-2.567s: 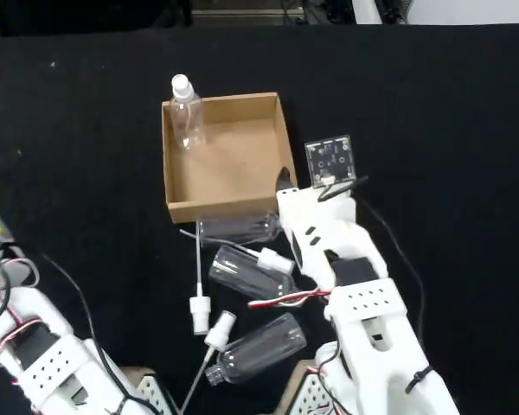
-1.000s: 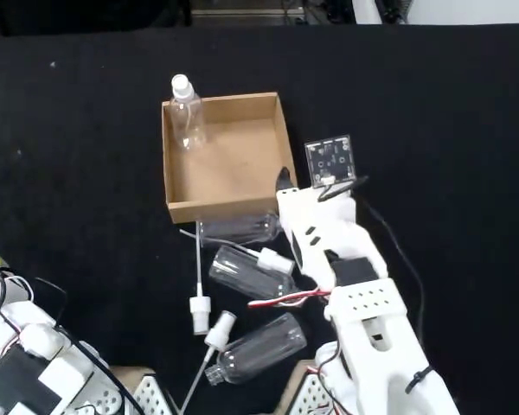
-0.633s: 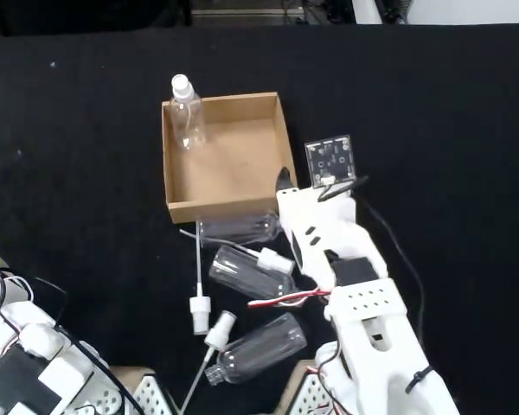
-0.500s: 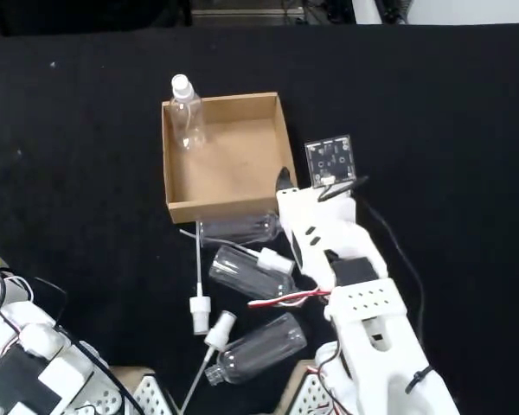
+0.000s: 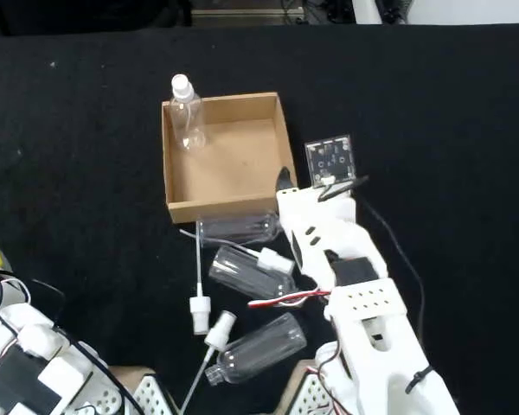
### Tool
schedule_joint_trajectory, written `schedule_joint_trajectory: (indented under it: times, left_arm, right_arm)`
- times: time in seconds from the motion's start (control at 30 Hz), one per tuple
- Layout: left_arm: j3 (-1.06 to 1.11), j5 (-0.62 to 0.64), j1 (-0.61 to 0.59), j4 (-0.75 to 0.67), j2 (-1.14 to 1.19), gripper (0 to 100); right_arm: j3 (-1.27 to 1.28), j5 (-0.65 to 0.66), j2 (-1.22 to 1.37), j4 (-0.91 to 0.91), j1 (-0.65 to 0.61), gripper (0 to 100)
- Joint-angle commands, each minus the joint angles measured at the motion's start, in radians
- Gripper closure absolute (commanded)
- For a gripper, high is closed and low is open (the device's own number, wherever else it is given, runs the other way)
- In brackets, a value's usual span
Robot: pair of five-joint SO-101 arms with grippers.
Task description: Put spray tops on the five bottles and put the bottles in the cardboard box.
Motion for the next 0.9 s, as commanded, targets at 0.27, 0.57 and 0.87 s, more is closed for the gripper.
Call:
schedule_joint_trajectory:
  times: [0.27,0.57,0.87]
  left_arm:
    - [-0.059,-0.011,-0.010,-0.123,-0.009,69]
    - [-0.047,-0.011,-0.007,-0.123,-0.008,70]
    - [-0.047,-0.009,-0.007,-0.121,0.003,70]
  right_arm:
    - [-0.005,0.000,-0.028,-0.029,-0.012,82.5]
    - [-0.005,0.000,-0.028,-0.029,-0.012,82.5]
    - [-0.005,0.000,-0.028,-0.029,-0.011,82.5]
